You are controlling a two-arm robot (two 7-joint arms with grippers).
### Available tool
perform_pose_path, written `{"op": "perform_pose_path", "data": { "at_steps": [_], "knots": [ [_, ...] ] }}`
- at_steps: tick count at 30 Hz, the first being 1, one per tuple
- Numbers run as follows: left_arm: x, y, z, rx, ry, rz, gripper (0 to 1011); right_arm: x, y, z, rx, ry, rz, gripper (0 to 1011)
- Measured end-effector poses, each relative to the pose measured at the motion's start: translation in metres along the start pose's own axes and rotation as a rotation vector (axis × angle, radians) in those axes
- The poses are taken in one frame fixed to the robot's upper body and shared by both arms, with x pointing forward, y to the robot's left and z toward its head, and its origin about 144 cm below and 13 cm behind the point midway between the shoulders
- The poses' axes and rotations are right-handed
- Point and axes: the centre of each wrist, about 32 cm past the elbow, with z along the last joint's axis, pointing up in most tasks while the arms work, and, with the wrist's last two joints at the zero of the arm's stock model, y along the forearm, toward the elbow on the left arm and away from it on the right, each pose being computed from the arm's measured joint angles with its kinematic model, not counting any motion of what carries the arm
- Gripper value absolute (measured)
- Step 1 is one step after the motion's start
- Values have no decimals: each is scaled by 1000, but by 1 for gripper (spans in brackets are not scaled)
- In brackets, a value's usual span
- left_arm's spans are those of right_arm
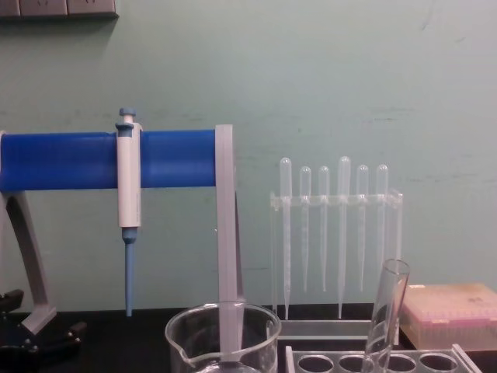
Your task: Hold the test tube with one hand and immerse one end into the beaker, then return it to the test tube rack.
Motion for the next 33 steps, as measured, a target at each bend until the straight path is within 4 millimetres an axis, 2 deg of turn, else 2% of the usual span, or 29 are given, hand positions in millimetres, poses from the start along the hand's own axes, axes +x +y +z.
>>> {"op": "perform_pose_path", "data": {
  "at_steps": [7, 14, 33],
  "knots": [
    [0, 0, 0, 0, 0, 0, 1000, -1, -3, -5, 28, -12, 165, 1003],
    [0, 0, 0, 0, 0, 0, 1000, -8, 9, -4, 28, 14, 247, 1003],
    [0, 0, 0, 0, 0, 0, 1000, -24, 62, 2, -31, 140, 290, 1003]
  ]
}}
